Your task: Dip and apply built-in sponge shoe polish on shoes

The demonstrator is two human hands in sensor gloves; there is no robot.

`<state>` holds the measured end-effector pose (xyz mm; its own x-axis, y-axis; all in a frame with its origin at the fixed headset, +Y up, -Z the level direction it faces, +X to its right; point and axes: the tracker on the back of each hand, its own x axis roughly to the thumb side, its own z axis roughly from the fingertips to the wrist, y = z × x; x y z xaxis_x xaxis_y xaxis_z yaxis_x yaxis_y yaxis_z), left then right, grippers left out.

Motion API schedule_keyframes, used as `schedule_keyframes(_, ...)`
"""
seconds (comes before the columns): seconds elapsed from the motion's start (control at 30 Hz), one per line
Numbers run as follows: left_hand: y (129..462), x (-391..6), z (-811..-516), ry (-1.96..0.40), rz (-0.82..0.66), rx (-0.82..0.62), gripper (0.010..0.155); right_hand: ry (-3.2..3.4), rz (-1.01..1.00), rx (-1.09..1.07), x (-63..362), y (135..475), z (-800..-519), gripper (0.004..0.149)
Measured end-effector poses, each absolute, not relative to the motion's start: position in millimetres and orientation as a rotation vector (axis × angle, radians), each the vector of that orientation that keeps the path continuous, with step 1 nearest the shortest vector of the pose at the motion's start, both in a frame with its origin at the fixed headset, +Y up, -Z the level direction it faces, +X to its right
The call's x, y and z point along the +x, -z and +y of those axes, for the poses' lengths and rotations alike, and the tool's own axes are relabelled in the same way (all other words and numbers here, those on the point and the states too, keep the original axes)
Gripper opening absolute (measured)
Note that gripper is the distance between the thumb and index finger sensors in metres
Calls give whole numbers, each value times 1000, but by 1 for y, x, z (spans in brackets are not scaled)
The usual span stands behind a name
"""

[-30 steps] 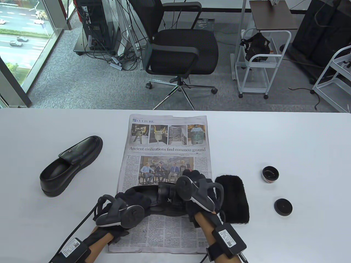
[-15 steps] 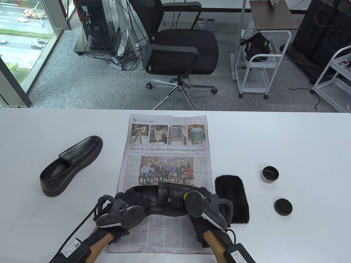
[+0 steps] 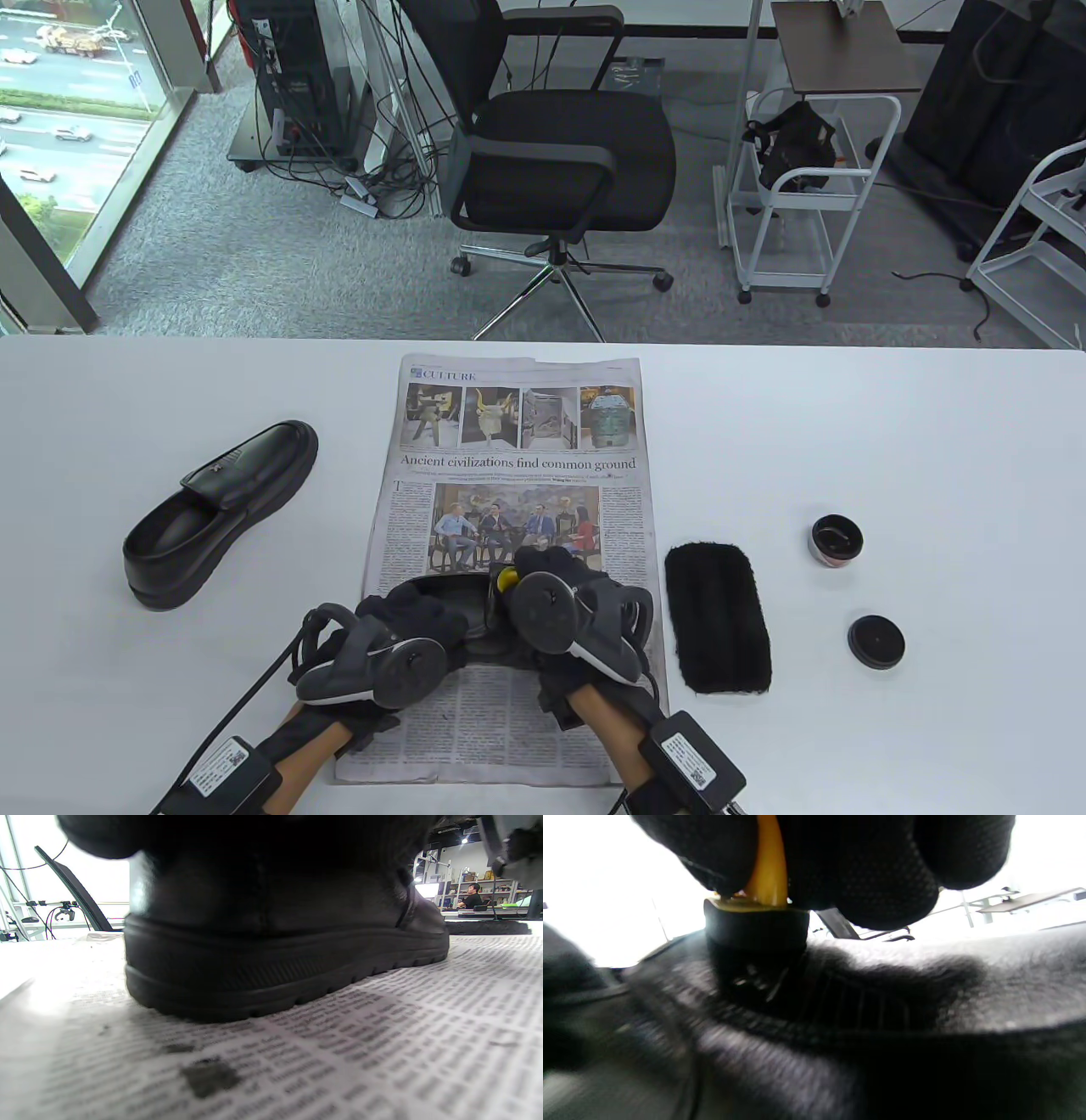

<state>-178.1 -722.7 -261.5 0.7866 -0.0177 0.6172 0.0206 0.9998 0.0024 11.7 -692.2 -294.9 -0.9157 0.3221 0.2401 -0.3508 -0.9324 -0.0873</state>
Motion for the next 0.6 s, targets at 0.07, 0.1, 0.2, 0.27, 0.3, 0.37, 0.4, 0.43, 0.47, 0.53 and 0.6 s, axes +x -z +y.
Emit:
schedule_keyframes(0.07, 261, -178, -723, 21, -665, -4, 47, -2802, -162, 271, 17, 304, -693, 48)
schedule_keyframes(0.1, 261, -178, -723, 21, -665, -4, 47, -2824, -151, 253, 20, 307, -693, 48)
schedule_keyframes(0.2, 261, -178, -723, 22, -664, -3, 47, -2919, -110, 225, 33, 314, -697, 49)
schedule_keyframes(0.27, 261, -178, -723, 23, -661, -3, 47, -2948, -116, 216, 40, 313, -699, 49)
schedule_keyframes(0.3, 261, -178, -723, 22, -659, -3, 47, -2973, -127, 208, 45, 310, -700, 49)
schedule_keyframes(0.37, 261, -178, -723, 22, -658, -2, 47, -3015, -136, 191, 54, 305, -702, 49)
schedule_keyframes(0.4, 261, -178, -723, 22, -659, 0, 47, -3023, -129, 183, 58, 301, -702, 48)
schedule_keyframes(0.43, 261, -178, -723, 22, -659, 1, 47, -3020, -124, 180, 60, 300, -702, 48)
schedule_keyframes(0.47, 261, -178, -723, 22, -658, 1, 47, -3000, -119, 177, 65, 295, -702, 47)
schedule_keyframes(0.53, 261, -178, -723, 22, -658, 1, 47, -2997, -109, 177, 68, 289, -701, 46)
schedule_keyframes(0.6, 261, -178, -723, 22, -657, 1, 47, -3007, -94, 198, 69, 284, -699, 46)
